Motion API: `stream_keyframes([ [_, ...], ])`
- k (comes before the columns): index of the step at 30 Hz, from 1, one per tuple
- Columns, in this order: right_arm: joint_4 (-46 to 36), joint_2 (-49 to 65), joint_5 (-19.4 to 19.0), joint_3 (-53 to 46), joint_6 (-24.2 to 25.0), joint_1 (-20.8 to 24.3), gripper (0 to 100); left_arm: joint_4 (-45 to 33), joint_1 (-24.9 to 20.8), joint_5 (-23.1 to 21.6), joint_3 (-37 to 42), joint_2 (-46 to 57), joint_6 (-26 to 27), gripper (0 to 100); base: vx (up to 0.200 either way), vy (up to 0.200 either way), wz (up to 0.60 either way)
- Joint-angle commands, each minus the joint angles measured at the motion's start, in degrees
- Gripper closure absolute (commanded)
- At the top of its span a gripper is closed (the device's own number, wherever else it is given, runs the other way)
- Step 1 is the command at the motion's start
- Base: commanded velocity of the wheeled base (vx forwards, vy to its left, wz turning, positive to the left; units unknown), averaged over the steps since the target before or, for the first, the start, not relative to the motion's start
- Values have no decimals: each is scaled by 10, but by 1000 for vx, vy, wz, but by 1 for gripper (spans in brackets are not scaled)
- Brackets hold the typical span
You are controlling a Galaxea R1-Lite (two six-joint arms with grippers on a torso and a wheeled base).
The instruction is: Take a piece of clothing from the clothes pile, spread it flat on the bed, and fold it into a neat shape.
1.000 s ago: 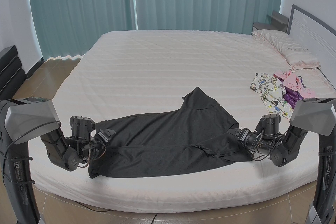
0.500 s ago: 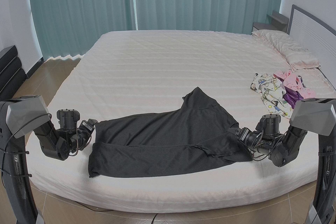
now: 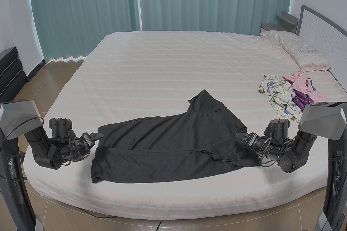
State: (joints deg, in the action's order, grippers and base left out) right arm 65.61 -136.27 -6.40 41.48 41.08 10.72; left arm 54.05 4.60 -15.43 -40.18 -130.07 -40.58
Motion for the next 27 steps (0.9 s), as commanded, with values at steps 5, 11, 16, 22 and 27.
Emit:
stream_keyframes([
  [5,0,-2,0,-2,0,3,0,1,15,-14,34,-1,40,0,0,0,0],
  [11,1,-2,0,-4,-1,4,0,7,11,-15,38,-13,51,0,0,0,0],
  [16,0,-2,0,-4,-1,4,0,7,-2,-14,35,-19,51,100,0,0,0],
  [22,1,-2,0,-4,-1,4,0,7,-13,-7,27,-34,53,100,0,0,0],
  [27,0,-1,0,-4,-1,4,0,8,-12,-2,40,-32,53,100,0,0,0],
])
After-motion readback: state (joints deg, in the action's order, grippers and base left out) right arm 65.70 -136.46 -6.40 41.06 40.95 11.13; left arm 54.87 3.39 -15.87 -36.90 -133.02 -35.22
